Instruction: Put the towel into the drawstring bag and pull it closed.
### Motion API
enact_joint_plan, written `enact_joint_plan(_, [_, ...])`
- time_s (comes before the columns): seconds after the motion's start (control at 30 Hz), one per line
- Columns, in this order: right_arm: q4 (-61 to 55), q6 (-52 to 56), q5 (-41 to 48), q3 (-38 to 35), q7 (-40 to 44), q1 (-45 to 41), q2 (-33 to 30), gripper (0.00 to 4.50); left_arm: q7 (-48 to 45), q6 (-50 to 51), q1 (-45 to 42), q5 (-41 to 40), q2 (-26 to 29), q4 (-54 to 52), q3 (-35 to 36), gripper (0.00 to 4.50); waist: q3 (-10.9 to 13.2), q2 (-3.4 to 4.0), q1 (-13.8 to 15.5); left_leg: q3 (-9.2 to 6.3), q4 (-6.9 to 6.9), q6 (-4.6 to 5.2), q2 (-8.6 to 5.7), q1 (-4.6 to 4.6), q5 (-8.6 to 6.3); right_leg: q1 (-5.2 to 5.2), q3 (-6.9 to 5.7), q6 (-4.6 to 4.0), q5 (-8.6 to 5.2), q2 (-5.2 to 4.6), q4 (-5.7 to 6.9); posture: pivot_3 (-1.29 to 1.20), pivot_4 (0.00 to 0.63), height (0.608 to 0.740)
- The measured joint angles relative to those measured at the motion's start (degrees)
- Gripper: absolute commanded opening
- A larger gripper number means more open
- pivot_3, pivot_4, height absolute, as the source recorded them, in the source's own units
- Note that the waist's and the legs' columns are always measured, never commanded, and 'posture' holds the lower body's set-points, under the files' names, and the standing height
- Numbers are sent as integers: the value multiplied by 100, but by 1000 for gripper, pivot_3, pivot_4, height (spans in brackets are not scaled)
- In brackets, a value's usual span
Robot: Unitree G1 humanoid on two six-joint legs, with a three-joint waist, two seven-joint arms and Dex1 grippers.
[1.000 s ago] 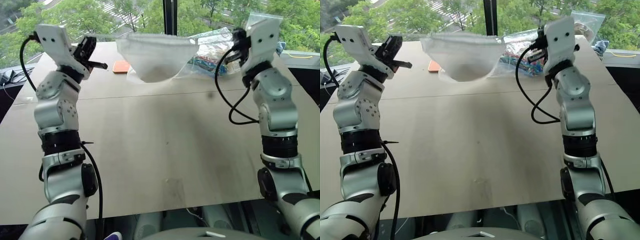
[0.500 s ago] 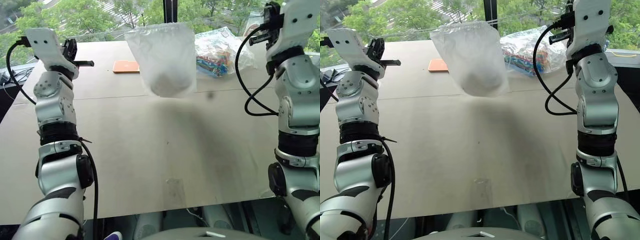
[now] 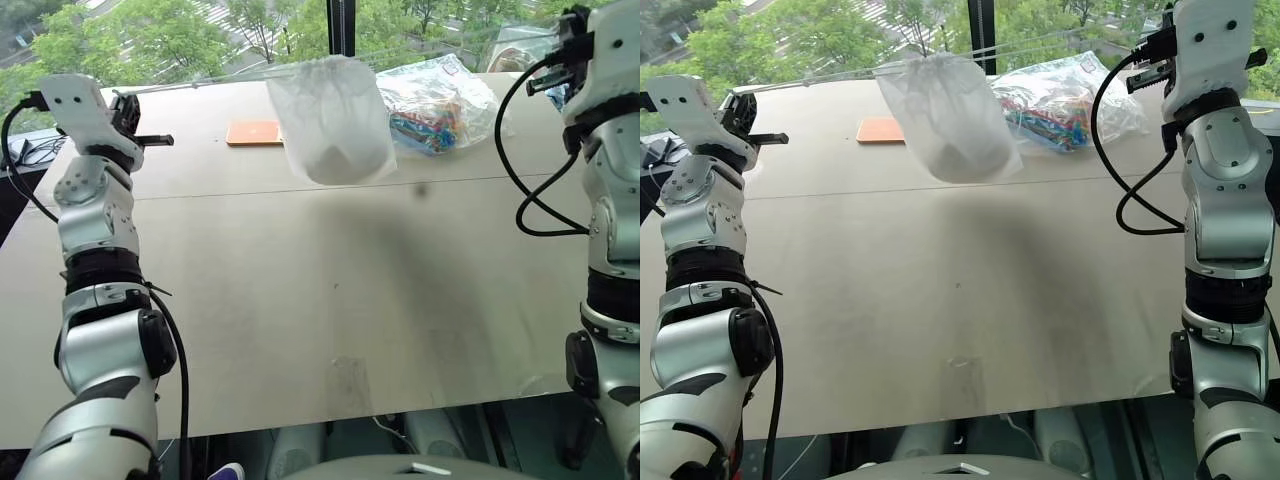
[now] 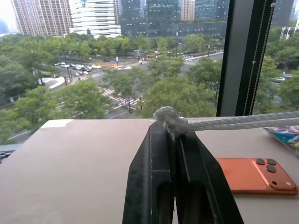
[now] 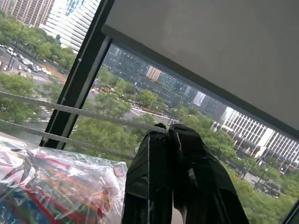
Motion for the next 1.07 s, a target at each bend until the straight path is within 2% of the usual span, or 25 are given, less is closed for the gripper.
enact_joint_plan(0.1, [-138,82,62,-139,46,214,-53,0,-487,150,403,-171,4,-362,-27,40,0,0,-4,4,-2,0,1,0,0,0,3,0,0,0,-2,0,150,740])
enact_joint_plan(0.13, [-326,224,273,-289,219,458,-62,0,-820,394,787,-399,-41,-749,-17,40,-1,0,-5,4,-3,0,4,1,0,2,5,0,0,0,-4,0,150,740])
enact_joint_plan(0.23, [-1011,561,1020,-395,930,1577,39,0,-1486,1345,2068,-1042,-294,-2078,-110,40,-2,-2,-2,2,-4,1,8,-1,0,3,4,0,-1,0,-6,0,150,740])
enact_joint_plan(0.3, [-1532,699,1379,-52,1380,2632,71,0,-1858,1952,2997,-1341,-346,-3162,-466,40,-1,0,-3,0,-5,2,16,3,-1,6,10,-1,-2,0,-4,0,150,740])
enact_joint_plan(0.33, [-1704,735,1526,153,1606,3172,81,314,-2046,2251,3435,-1524,-353,-3700,-609,597,-1,-1,-1,1,-4,2,16,0,-1,3,8,-1,-2,0,-5,0,150,740])
enact_joint_plan(0.37, [-1808,715,1611,310,1771,3657,81,657,-2273,2382,3842,-1611,-323,-4127,-747,810,-1,-1,1,1,-2,2,20,4,-1,5,10,-1,-2,-1,-2,0,150,740])
enact_joint_plan(0.4, [-1851,674,1638,388,1873,3972,80,920,-2467,2423,4117,-1635,-265,-4417,-851,1249,0,0,3,4,-2,2,20,11,-1,9,14,-1,-2,-1,-1,0,150,740])
enact_joint_plan(0.47, [-1889,490,1641,455,2073,4610,9,2013,-2826,2548,4594,-1736,-125,-4879,-944,2256,0,1,12,8,6,2,16,27,-1,25,12,0,-3,2,-1,0,150,740])
enact_joint_plan(0.5, [-1901,407,1638,447,2134,4806,-27,2246,-2909,2588,4685,-1750,-68,-4974,-927,2507,1,1,15,7,10,2,15,37,-1,36,10,-1,-3,6,-1,0,150,740])
enact_joint_plan(0.53, [-1935,334,1643,420,2168,4961,-25,2793,-2947,2590,4787,-1764,-26,-5053,-887,3083,0,1,17,6,15,2,19,54,-1,51,9,-10,-11,14,-2,0,150,740])
enact_joint_plan(0.6, [-2066,153,1675,269,2241,5438,-24,3622,-3009,2591,5111,-1789,10,-5214,-692,3877,0,1,15,13,14,2,25,83,-1,74,14,-4,-30,17,0,0,150,740])
enact_joint_plan(0.63, [-2111,50,1677,176,2298,5713,-37,4258,-3007,2594,5339,-1799,10,-5303,-574,4412,0,1,14,17,11,2,29,99,-1,84,16,-4,-31,18,0,0,150,740])
enact_joint_plan(0.67, [-2141,4,1679,117,2324,5868,-45,4399,-3014,2596,5488,-1824,10,-5361,-516,4482,0,1,11,24,9,2,33,105,-1,87,20,-4,-32,20,-1,0,150,740])
enact_joint_plan(0.83, [-2298,-414,1808,-655,2421,6482,-22,4399,-2934,2577,6606,-1833,-61,-5997,-187,4482,-1,-1,18,42,9,2,39,104,-1,85,34,-1,-33,15,-4,0,150,740])
enact_joint_plan(1.07, [-2155,-856,1952,-1027,2545,6342,-23,4399,-2754,2468,6883,-1734,-146,-6217,-7,4482,-3,-5,71,39,8,2,36,103,-1,85,30,-2,-34,17,-7,0,150,740])
